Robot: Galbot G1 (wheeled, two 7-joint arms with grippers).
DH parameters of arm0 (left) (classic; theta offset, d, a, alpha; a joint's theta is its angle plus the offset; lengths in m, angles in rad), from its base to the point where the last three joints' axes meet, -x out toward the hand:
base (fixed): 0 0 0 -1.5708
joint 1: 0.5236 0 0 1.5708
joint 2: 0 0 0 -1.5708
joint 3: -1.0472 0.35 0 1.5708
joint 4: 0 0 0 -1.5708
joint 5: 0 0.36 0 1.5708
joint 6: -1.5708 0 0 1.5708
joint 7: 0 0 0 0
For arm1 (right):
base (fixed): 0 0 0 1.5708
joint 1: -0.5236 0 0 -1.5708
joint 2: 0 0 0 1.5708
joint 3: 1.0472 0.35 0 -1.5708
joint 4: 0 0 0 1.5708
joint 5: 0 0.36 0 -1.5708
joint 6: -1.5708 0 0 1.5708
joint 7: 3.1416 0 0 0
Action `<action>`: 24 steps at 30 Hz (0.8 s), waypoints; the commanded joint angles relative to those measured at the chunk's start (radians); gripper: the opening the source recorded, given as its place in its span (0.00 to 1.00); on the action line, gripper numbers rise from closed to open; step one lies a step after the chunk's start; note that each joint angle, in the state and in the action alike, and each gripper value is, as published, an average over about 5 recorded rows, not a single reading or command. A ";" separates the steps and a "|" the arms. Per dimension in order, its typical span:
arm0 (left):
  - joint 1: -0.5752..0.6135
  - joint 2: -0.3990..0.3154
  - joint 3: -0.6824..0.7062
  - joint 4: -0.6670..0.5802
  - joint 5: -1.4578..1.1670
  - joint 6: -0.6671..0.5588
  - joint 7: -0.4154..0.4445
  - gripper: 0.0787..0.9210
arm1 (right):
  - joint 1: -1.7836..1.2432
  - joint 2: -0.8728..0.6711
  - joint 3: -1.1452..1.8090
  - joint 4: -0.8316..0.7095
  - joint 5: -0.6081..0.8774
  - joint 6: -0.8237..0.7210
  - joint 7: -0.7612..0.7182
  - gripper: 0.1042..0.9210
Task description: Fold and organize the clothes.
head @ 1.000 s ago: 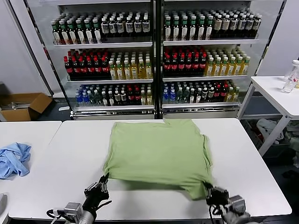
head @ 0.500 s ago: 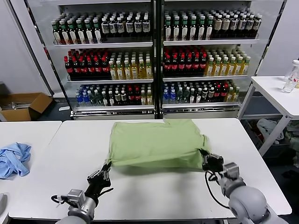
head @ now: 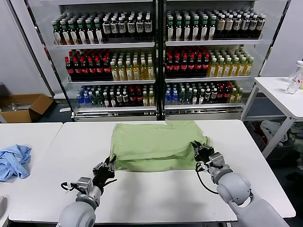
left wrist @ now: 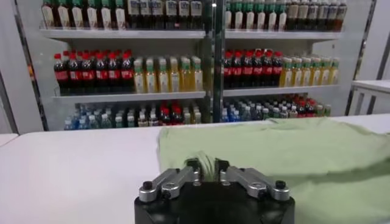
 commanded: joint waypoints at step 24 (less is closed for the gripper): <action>-0.078 -0.053 0.017 0.174 -0.024 0.020 -0.064 0.88 | -0.219 -0.037 0.175 -0.050 0.289 -0.097 0.078 0.88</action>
